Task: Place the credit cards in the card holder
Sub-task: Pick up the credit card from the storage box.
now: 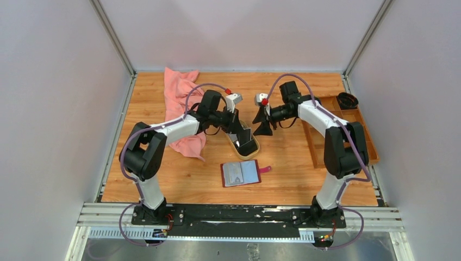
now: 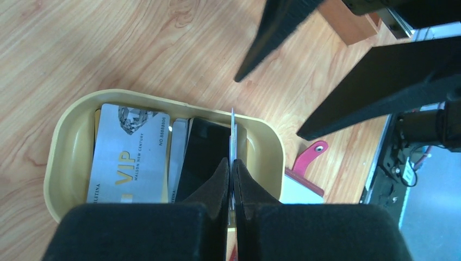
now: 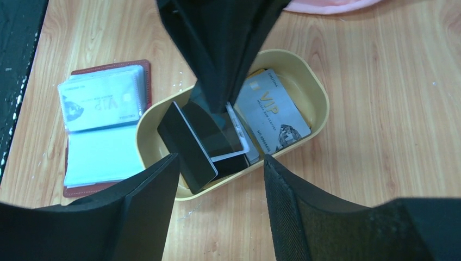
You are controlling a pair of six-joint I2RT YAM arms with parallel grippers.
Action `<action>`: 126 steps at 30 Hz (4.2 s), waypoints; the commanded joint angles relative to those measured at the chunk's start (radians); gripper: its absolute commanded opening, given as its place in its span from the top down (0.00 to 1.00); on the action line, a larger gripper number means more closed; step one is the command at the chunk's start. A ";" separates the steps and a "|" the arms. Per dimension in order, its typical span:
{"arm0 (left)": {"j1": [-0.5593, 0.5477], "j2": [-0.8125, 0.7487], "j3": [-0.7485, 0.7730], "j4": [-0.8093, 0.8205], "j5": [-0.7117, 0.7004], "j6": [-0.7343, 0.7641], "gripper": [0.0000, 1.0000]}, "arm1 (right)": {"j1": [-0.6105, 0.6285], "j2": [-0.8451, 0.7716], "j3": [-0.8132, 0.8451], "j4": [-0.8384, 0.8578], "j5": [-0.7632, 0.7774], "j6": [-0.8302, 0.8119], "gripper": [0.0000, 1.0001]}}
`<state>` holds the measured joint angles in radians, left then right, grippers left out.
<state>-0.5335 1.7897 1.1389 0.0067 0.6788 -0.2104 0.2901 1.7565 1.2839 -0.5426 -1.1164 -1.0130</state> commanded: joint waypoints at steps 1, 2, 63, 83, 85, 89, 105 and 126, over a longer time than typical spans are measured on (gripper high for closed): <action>-0.003 -0.025 -0.033 0.051 -0.007 0.076 1.00 | 0.009 0.069 0.084 0.006 0.013 0.099 0.38; -0.003 -0.033 -0.042 0.061 -0.009 0.086 1.00 | 0.009 0.083 0.096 0.006 0.013 0.115 0.38; 0.088 -0.090 -0.163 0.101 0.218 0.333 0.46 | 0.043 0.301 0.296 -0.389 -0.132 -0.216 1.00; 0.088 -0.024 -0.122 0.101 0.236 0.315 1.00 | 0.043 0.321 0.307 -0.397 -0.126 -0.209 0.97; 0.088 -0.037 -0.129 0.101 0.201 0.321 1.00 | 0.043 0.328 0.315 -0.396 -0.114 -0.191 0.82; 0.093 -0.078 -0.161 0.101 0.080 0.345 1.00 | 0.043 0.319 0.321 -0.389 -0.075 -0.169 0.53; 0.125 -0.292 -0.184 0.100 -0.086 0.257 1.00 | 0.024 0.116 0.293 -0.314 0.115 -0.076 0.00; -0.500 -0.905 -0.606 0.211 -0.816 0.704 1.00 | 0.018 -0.566 -0.214 -0.403 -0.074 -0.307 0.00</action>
<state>-0.9672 0.9054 0.5499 0.1650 0.0498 0.3965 0.3183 1.2160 1.1374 -0.8417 -1.1015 -1.1912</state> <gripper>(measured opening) 0.007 0.999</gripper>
